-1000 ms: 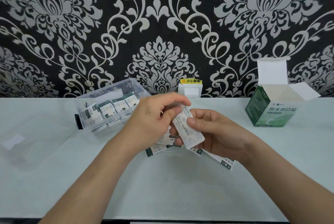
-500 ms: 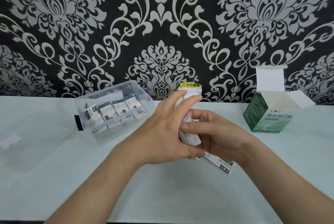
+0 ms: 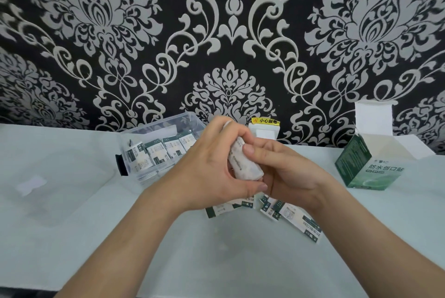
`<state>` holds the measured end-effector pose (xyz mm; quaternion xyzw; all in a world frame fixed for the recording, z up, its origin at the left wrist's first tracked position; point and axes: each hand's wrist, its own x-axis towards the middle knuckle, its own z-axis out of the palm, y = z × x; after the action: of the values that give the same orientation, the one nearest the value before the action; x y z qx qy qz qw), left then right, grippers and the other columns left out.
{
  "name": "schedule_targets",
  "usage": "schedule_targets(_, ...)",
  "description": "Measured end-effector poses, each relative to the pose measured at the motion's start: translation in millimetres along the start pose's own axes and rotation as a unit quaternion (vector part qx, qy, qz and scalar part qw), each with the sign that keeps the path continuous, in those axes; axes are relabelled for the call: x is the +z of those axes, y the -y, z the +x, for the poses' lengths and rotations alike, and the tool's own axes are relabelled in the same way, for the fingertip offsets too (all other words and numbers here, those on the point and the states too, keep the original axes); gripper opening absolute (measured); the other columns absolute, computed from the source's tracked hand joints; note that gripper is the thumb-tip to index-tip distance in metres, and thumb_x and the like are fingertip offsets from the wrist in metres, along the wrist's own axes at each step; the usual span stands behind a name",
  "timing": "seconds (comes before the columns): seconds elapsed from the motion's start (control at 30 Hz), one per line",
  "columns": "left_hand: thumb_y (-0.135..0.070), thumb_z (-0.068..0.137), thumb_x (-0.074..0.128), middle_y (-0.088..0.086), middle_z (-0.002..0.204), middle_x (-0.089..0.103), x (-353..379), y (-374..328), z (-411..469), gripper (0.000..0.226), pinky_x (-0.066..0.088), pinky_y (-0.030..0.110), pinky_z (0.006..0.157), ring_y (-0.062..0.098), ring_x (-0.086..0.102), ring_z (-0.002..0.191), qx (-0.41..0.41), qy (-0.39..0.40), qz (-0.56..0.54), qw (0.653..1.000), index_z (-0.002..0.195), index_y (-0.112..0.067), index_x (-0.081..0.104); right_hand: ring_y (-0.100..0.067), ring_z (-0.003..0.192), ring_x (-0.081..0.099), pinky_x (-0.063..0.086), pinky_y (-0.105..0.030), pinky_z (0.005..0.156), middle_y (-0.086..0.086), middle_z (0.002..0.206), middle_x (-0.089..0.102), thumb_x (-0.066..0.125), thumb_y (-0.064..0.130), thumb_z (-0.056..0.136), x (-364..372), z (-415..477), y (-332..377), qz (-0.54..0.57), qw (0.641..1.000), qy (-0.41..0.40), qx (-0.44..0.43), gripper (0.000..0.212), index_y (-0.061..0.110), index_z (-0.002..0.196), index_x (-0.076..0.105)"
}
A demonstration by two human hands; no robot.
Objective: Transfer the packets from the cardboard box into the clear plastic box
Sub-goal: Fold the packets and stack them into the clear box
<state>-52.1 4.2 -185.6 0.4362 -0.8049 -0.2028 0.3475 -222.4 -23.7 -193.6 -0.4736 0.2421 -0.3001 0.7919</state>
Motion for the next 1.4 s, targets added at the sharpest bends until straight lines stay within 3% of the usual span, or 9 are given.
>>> schedule_targets(0.13, -0.061, 0.052, 0.077, -0.022, 0.116, 0.028, -9.1, 1.0, -2.0, 0.062, 0.054, 0.035, 0.085, 0.011, 0.039, 0.118, -0.014, -0.019, -0.037, 0.999, 0.102, -0.043, 0.044, -0.028, 0.087, 0.063, 0.036, -0.037, 0.079, -0.018, 0.102, 0.061, 0.077, 0.025, 0.079, 6.4, 11.4, 5.6, -0.016, 1.0, 0.007, 0.008, 0.066, -0.005, 0.131, 0.048)
schedule_targets(0.33, -0.062, 0.071, 0.068, -0.022, 0.123, 0.041, -46.1, 17.0, -7.5, 0.052, 0.041, 0.018, 0.096, -0.002, 0.047, 0.117, -0.077, -0.075, -0.062, 0.992, 0.117, -0.049, 0.047, -0.017, 0.066, 0.067, 0.047, -0.019, 0.05, -0.011, 0.082, 0.069, 0.072, 0.016, 0.081, 28.5, 31.3, 28.6, -0.111, 0.993, -0.047, 0.011, 0.022, 0.007, 0.095, 0.058)
schedule_targets(0.43, -0.023, 0.089, 0.062, -0.022, 0.096, 0.061, -79.4, 41.5, -15.6, 0.018, 0.042, 0.01, 0.065, -0.008, 0.057, 0.074, -0.155, -0.209, 0.012, 0.966, 0.102, -0.034, 0.068, -0.019, 0.071, 0.071, 0.046, -0.014, 0.044, -0.014, 0.084, 0.069, 0.075, 0.014, 0.075, 41.3, 48.4, 40.9, -0.21, 0.974, -0.088, 0.005, 0.02, 0.014, 0.079, 0.055)
schedule_targets(0.5, -0.015, 0.087, 0.057, -0.019, 0.085, 0.064, -92.2, 63.4, -23.5, 0.023, 0.039, 0.017, 0.059, 0.003, 0.056, 0.065, -0.217, -0.193, 0.113, 0.95, 0.087, -0.031, 0.073, -0.021, 0.077, 0.072, 0.047, -0.017, 0.049, -0.016, 0.083, 0.07, 0.078, 0.015, 0.078, 47.5, 62.9, 45.3, -0.305, 0.947, -0.102, 0.004, 0.023, 0.015, 0.082, 0.055)
schedule_targets(0.6, -0.017, 0.083, 0.059, -0.01, 0.1, 0.064, -92.0, 94.0, -35.4, 0.021, 0.04, 0.029, 0.078, 0.015, 0.043, 0.088, -0.233, -0.12, 0.239, 0.935, 0.083, -0.033, 0.073, -0.017, 0.066, 0.065, 0.047, -0.02, 0.051, -0.013, 0.075, 0.07, 0.081, 0.02, 0.078, 59.2, 90.9, 46.2, -0.427, 0.896, -0.124, 0.007, 0.024, 0.014, 0.082, 0.058)
schedule_targets(0.73, -0.026, 0.08, 0.062, 0.0, 0.136, 0.049, -92.2, 109.3, -40.4, 0.017, 0.025, 0.03, 0.102, 0.025, 0.027, 0.121, -0.268, -0.125, 0.232, 0.927, 0.087, -0.037, 0.074, -0.011, 0.057, 0.054, 0.046, -0.021, 0.049, 0.0, 0.069, 0.062, 0.079, 0.025, 0.078, 73.8, 127.3, 35.9, -0.567, 0.814, -0.121, 0.029, 0.024, 0.011, 0.088, 0.063)
schedule_targets(0.8, -0.032, 0.081, 0.061, -0.001, 0.147, 0.04, -94.5, 112.4, -41.6, 0.015, 0.025, 0.033, 0.107, 0.026, 0.021, 0.133, -0.296, -0.101, 0.223, 0.923, 0.087, -0.039, 0.072, -0.017, 0.067, 0.059, 0.053, -0.03, 0.063, -0.003, 0.074, 0.063, 0.079, 0.028, 0.077, 75.4, 143.7, 26.7, -0.62, 0.774, -0.121, 0.045, 0.028, 0.008, 0.09, 0.064)
schedule_targets(1.03, -0.043, 0.079, 0.058, -0.009, 0.148, 0.036, -98.6, 115.4, -44.6, 0.016, 0.034, 0.039, 0.104, 0.017, 0.019, 0.135, -0.327, -0.036, 0.21, 0.921, 0.088, -0.04, 0.07, -0.02, 0.076, 0.061, 0.051, -0.03, 0.064, 0.0, 0.08, 0.063, 0.077, 0.031, 0.073, 74.6, 177.3, -5.7, -0.738, 0.656, -0.126, 0.096, 0.027, 0.017, 0.083, 0.056)
schedule_targets(1.4, -0.042, 0.082, 0.058, -0.011, 0.147, 0.036, -98.2, 114.1, -42.7, 0.018, 0.033, 0.035, 0.101, 0.014, 0.022, 0.133, -0.323, -0.012, 0.218, 0.921, 0.094, -0.037, 0.07, -0.02, 0.067, 0.063, 0.058, -0.033, 0.069, -0.004, 0.08, 0.066, 0.065, 0.014, 0.078, 76.5, 184.0, -13.8, -0.72, 0.677, -0.107, 0.107, 0.015, 0.02, 0.075, 0.051)
